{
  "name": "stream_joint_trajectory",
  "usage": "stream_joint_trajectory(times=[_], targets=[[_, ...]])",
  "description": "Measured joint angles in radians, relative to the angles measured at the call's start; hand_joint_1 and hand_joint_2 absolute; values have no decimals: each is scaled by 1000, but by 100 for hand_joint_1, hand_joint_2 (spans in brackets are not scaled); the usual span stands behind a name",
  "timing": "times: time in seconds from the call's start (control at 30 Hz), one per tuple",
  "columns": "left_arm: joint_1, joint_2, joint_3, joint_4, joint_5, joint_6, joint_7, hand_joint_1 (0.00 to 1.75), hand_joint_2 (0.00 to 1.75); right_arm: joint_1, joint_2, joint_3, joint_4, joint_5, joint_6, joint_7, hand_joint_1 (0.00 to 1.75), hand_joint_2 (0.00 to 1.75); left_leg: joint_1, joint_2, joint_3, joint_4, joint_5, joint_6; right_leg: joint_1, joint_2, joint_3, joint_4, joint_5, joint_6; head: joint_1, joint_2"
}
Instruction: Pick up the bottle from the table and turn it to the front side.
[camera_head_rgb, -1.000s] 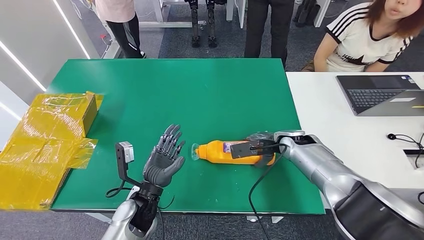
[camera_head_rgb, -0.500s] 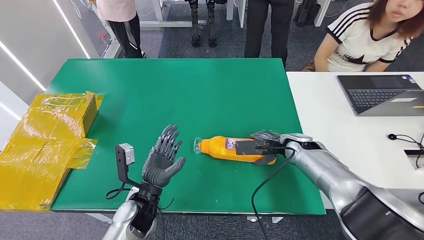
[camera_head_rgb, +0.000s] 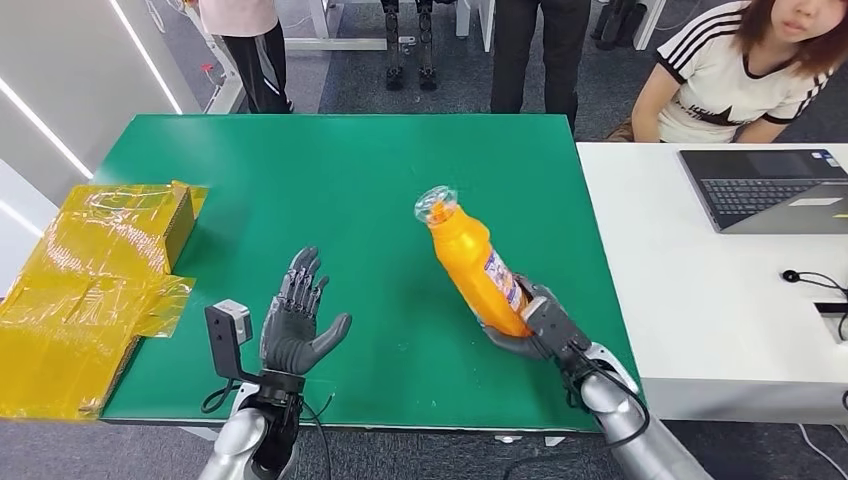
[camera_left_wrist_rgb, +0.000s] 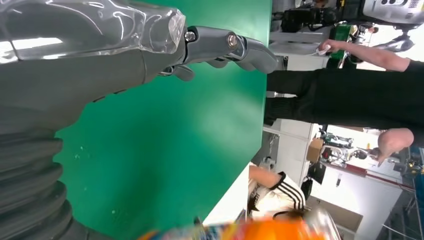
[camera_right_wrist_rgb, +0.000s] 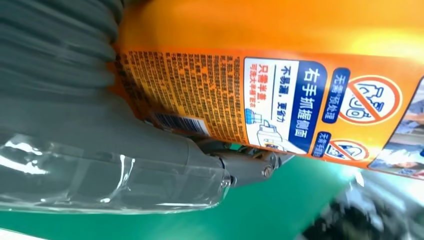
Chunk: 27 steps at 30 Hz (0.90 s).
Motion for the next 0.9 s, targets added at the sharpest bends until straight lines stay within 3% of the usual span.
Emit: stream_joint_trajectory(times=[0.27,0.37,0.57,0.77,0.9], targets=[[4,9,5,-18,-32,-19,0,0,175,148,58,-147,-177,18,-14,-14,175,175,0,0,0,0,-1,-1,0,0,-1,0,0,0,0,0],[-44,8,3,-20,-44,-74,24,0,175,150,102,-174,-187,60,-16,-25,175,175,0,2,-1,0,0,-1,0,1,-2,0,1,-1,0,0],[-186,-1,-10,-17,-28,-142,74,0,175,78,178,-180,-151,94,-8,-48,175,175,0,3,-1,0,3,-2,0,3,-2,1,3,-2,0,0],[-365,-27,-51,11,21,-188,149,0,175,-95,274,-117,-46,169,-18,-29,175,175,0,7,-2,0,5,-3,0,7,-5,2,6,-3,0,0],[-416,-34,-66,18,33,-186,166,0,175,-156,309,-72,-7,208,-23,-9,175,175,0,6,-2,0,6,-4,0,6,-5,2,6,-3,0,0]])
